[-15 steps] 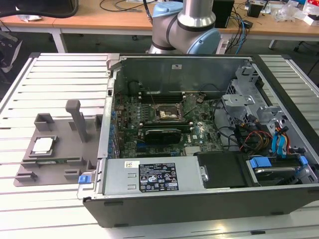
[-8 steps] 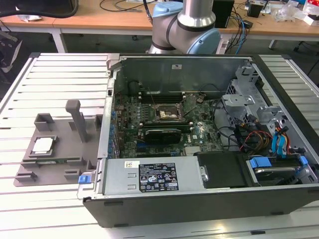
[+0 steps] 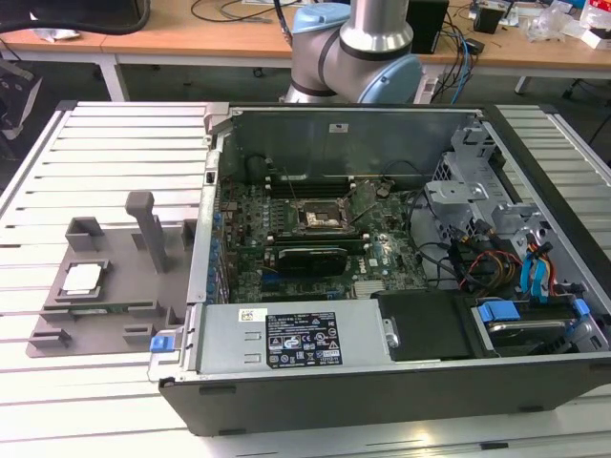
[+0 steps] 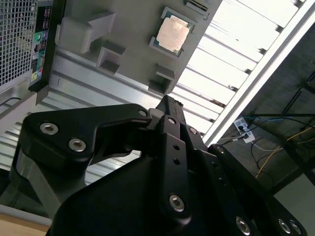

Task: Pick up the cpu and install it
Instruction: 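Pick up the cpu and move it towards the insertion slot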

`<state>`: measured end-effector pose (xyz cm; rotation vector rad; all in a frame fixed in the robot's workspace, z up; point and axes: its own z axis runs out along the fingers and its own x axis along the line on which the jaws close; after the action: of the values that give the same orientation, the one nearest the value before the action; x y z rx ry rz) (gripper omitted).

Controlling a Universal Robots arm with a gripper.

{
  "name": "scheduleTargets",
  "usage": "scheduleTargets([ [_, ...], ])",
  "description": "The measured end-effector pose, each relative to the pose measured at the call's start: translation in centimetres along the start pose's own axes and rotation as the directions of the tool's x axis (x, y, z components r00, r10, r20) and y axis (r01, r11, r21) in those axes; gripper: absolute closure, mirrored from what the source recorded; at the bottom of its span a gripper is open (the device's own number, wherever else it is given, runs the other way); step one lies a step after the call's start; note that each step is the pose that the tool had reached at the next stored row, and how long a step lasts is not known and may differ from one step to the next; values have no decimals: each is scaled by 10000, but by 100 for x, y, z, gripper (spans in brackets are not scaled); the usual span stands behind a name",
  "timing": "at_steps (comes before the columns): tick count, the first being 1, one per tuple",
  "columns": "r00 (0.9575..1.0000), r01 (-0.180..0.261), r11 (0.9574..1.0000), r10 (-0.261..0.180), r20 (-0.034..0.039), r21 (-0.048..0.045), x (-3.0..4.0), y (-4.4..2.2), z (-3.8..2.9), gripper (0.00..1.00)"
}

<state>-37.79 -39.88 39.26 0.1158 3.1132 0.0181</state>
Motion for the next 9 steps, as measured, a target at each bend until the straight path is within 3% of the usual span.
scheduleTargets([
  [1, 10000, 11, 9989, -12, 35, 461, 0, 4, 0, 89],
  [2, 10000, 13, 9987, -15, 40, 514, 0, 3, 1, 89],
  [8, 10000, 13, 9986, -15, 39, 521, 0, 4, 0, 89],
  [9, 10000, 13, 9986, -15, 39, 522, 0, 4, 0, 83],
])
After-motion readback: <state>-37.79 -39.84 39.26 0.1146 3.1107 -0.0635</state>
